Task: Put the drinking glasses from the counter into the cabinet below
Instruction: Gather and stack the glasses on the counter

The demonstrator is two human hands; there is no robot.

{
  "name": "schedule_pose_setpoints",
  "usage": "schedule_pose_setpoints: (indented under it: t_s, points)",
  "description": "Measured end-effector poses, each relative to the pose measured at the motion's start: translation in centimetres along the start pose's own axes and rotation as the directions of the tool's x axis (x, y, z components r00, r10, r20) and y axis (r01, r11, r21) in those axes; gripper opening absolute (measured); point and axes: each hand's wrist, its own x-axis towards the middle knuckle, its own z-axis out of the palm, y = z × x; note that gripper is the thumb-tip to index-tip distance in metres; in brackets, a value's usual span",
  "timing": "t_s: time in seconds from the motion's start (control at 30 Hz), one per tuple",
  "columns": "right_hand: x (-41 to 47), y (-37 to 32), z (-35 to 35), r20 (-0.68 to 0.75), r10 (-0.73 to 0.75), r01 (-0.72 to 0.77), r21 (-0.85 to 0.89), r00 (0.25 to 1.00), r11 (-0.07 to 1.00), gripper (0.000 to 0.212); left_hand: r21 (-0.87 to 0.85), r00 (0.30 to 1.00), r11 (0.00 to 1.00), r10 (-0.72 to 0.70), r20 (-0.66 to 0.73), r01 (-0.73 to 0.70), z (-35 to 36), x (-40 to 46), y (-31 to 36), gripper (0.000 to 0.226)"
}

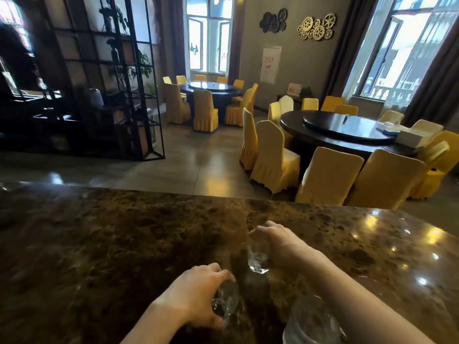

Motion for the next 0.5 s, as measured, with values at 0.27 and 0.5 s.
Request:
schedule_pose_setpoints:
  t_s: [0.27, 0.5]
  points:
    - [3.7, -7.0, 2.3, 0.032, -0.090, 0.089, 0.051, 0.995, 0.995, 0.084, 0.011, 0.998, 0.998, 0.061, 0.015, -0.061, 0.9, 0.6, 0.5, 0.081]
    - [4.6, -7.0, 4.6, 0.043, -0.091, 0.087, 0.083, 0.995, 0.993, 0.077, 0.001, 0.998, 0.998, 0.069, 0.011, -0.069, 1.0, 0.5, 0.3, 0.083]
